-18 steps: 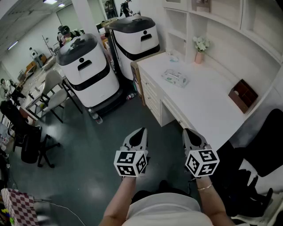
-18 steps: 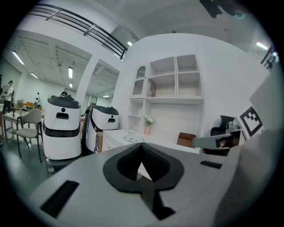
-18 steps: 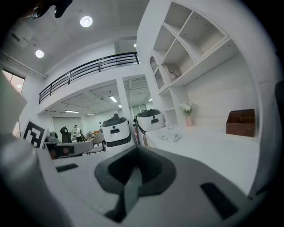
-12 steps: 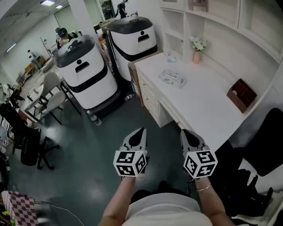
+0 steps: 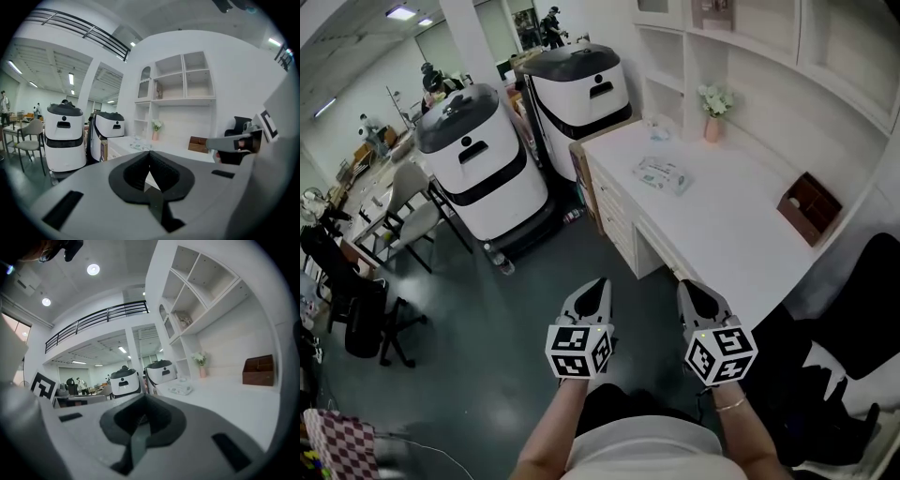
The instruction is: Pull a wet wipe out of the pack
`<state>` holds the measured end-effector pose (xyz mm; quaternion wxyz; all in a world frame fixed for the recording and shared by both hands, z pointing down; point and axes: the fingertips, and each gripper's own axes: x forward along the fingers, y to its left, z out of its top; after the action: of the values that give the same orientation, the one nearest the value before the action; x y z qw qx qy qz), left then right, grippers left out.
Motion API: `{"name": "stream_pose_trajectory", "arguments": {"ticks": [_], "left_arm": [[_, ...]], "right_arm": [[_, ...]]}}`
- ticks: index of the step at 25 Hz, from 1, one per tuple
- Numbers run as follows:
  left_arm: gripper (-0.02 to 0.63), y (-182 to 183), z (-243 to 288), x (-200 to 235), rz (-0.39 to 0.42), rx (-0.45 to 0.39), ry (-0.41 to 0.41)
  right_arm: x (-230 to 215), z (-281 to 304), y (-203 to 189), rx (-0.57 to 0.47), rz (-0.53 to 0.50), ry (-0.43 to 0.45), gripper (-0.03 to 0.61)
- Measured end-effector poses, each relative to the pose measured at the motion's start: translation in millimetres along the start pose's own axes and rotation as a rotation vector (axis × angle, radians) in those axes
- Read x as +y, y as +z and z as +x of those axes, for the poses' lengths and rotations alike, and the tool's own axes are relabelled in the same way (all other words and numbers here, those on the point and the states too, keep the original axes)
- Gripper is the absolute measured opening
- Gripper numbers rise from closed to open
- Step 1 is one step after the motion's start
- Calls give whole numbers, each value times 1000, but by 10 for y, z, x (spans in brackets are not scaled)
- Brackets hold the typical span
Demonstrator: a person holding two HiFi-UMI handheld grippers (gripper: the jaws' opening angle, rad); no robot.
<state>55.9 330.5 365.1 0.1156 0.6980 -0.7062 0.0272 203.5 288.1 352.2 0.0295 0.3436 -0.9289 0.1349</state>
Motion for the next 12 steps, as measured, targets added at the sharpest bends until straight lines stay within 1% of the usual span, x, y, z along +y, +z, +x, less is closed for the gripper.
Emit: {"name": "stream_pose_trajectory", "arguments": {"ticks": [3,4,6,9,12], "left_arm": [[-4,-38,18,18,-2,11,2],[26,-45,34,28,-2,14,0],[38,-48,85,44,-1,18,-6],[55,-49,188,67,5,27,-17],[69,-35,321,128,3,31,-28]], "right_arm": [[-32,24,-11,-1,11,-7,2],[-40,42,-20,4,16,-5,2],[-73,88,-39,14,18,-6,5],[-155,174,-69,35,16,-20,21],[-185,301,-70,53,30,-9,44]]}}
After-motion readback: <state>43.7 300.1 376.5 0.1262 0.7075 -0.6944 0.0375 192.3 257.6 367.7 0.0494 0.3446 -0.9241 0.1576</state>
